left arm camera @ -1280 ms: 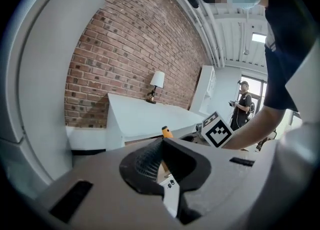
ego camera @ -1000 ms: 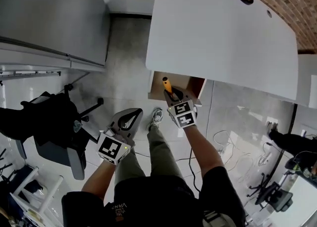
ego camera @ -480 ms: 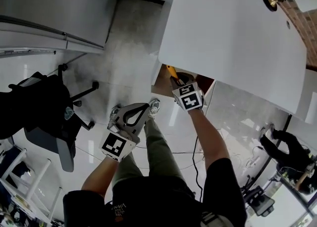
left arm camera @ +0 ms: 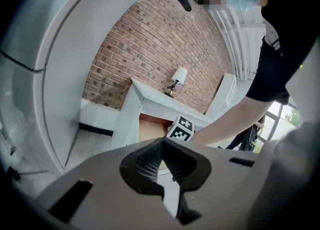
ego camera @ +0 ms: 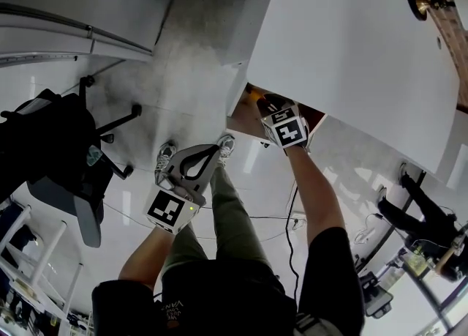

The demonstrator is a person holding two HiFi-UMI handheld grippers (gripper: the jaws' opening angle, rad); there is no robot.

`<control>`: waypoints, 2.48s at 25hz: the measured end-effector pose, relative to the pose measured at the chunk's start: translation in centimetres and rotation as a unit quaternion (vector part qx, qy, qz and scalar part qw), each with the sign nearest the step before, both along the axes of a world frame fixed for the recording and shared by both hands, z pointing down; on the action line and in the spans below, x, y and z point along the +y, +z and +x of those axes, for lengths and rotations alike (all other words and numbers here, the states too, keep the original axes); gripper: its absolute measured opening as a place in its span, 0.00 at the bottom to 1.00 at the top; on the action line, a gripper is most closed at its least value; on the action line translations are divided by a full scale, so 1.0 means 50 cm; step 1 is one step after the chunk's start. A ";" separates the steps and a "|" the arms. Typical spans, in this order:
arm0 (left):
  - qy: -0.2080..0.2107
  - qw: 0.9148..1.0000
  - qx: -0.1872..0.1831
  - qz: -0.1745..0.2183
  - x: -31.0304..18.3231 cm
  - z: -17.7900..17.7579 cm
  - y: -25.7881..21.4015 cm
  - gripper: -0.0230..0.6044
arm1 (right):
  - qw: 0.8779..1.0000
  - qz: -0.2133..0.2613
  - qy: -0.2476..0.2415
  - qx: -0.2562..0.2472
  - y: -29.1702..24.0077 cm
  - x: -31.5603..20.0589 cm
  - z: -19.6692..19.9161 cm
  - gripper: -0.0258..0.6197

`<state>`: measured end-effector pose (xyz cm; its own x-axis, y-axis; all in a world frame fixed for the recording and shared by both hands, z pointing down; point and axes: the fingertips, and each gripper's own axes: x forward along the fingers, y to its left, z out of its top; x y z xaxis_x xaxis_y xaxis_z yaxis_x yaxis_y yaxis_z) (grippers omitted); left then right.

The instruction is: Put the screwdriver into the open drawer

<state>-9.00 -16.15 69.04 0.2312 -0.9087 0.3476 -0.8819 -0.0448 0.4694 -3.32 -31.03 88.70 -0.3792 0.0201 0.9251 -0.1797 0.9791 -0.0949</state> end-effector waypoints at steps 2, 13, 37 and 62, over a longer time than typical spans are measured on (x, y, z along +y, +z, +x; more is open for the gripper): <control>-0.001 1.000 0.004 -0.002 0.003 0.002 0.005 0.05 | 1.000 -0.006 0.006 -0.004 0.002 0.001 0.002 0.17; 0.006 1.000 0.010 -0.006 -0.002 0.014 0.013 0.05 | 0.999 -0.015 0.003 0.030 0.030 0.010 0.031 0.19; 0.056 0.998 -0.001 -0.005 -0.027 0.026 -0.029 0.05 | 0.995 -0.006 0.097 0.014 -0.023 0.012 0.097 0.25; 0.191 0.979 -0.050 0.040 -0.030 0.133 -0.258 0.05 | 0.910 0.106 0.314 -0.250 -0.520 0.105 0.182 0.04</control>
<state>-2.35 -17.63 56.12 0.5283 -0.7874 0.3176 -0.8350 -0.4141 0.3622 5.80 -25.79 62.68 -0.6287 -0.5038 0.5923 -0.6959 0.7045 -0.1394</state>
